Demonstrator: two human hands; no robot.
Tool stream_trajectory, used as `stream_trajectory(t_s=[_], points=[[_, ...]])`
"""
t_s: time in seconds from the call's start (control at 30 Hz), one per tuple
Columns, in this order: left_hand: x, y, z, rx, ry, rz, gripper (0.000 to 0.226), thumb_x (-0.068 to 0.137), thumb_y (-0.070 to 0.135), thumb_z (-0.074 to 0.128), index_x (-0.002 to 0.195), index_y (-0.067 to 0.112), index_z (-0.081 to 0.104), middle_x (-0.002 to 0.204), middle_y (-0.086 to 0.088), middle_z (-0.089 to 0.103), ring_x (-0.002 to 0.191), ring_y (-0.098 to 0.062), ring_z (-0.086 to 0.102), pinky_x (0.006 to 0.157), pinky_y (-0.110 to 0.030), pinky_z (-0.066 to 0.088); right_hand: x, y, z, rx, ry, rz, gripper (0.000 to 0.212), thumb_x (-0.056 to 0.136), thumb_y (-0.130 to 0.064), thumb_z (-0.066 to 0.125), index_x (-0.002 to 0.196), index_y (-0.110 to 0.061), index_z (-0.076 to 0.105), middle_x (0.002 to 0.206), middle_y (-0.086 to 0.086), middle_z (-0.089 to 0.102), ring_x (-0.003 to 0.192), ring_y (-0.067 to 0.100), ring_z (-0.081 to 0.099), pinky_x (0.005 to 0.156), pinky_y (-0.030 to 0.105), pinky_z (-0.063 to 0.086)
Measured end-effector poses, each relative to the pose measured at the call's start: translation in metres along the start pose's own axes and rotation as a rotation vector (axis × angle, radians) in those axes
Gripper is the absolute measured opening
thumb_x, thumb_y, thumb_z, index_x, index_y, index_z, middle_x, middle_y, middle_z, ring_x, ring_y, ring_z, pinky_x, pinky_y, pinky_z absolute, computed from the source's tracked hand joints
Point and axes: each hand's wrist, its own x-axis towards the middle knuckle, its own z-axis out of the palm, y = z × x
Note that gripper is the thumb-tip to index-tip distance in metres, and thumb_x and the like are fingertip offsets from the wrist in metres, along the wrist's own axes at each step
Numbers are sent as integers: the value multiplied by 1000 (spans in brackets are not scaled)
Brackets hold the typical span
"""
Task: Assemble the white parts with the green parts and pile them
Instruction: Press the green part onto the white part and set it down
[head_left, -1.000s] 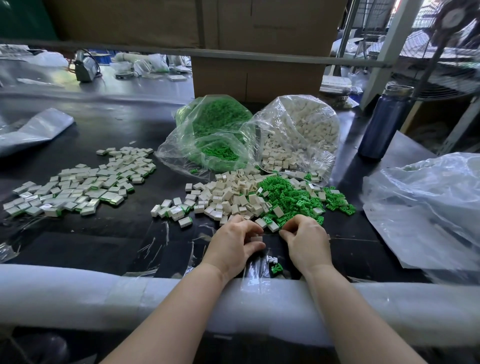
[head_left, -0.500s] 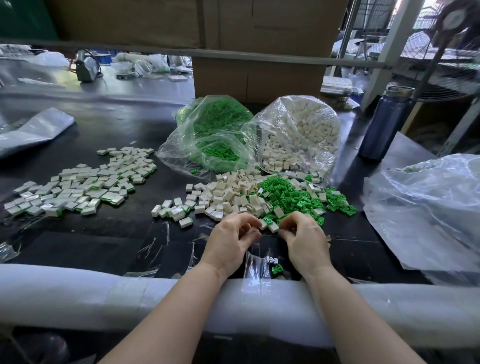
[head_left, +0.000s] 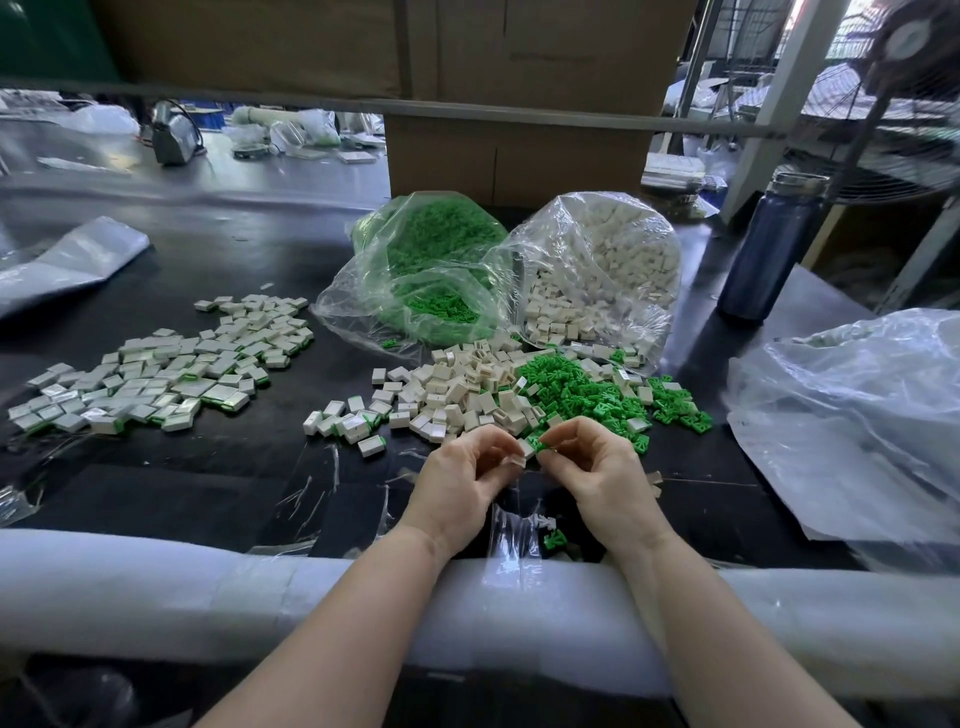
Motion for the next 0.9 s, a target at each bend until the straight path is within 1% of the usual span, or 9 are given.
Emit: stream_trajectory(t_s=[0.1,0.2,0.27,0.37,0.53,0.63,0.77,0.9], points=[[1,0,0,-39,-9,-4,25,84,7,65,81,32,62,86,-8,67,82,-22,66,82,-32,54,-1,0,0,44,-43,-23,18,83,3,64,80,-14,68,74,-2,66,72,12,62,72,26,54],[1,-1,0,-67,-33,-33,17,84,9,66,87,25,61,86,-9,67,80,-21,67,82,-33,55,0,-1,0,45,-62,-29,17,84,3,63,83,-12,71,78,2,68,76,14,64,74,27,54],[2,-2,0,-81,-46,-44,14,83,8,67,89,19,60,87,-9,68,80,-21,67,82,-33,55,-1,-1,1,43,-55,-29,19,83,4,64,81,-14,71,78,4,69,74,12,64,72,24,53],[2,-2,-1,-92,-57,-52,10,82,8,67,88,14,62,85,-9,69,79,-21,68,82,-33,55,-1,-2,1,10,-40,-35,20,80,3,67,78,-17,69,74,0,68,69,6,63,68,19,52],[2,-2,-2,-117,-55,-60,8,82,7,68,86,13,63,81,-9,68,76,-23,67,81,-36,55,-1,-3,0,-12,-36,-16,20,77,4,70,74,-15,66,68,-3,65,62,2,59,65,18,51],[2,-1,-2,-98,-54,-61,9,82,8,68,86,15,63,80,-7,68,78,-22,67,82,-34,55,-1,-3,0,-13,-46,-9,15,77,5,70,76,-10,67,69,0,65,62,4,60,65,19,51],[2,0,-3,-79,-70,-49,11,82,7,67,84,18,64,78,-3,68,77,-18,66,81,-30,55,-1,-3,0,-27,-89,-7,7,78,6,69,80,0,68,72,8,66,66,12,60,68,26,53],[1,1,-3,-100,-49,-46,10,82,6,67,84,15,65,76,-3,67,73,-16,65,79,-28,55,-2,-4,-1,1,-104,1,9,81,5,66,80,-4,69,71,4,66,66,9,60,68,24,53]])
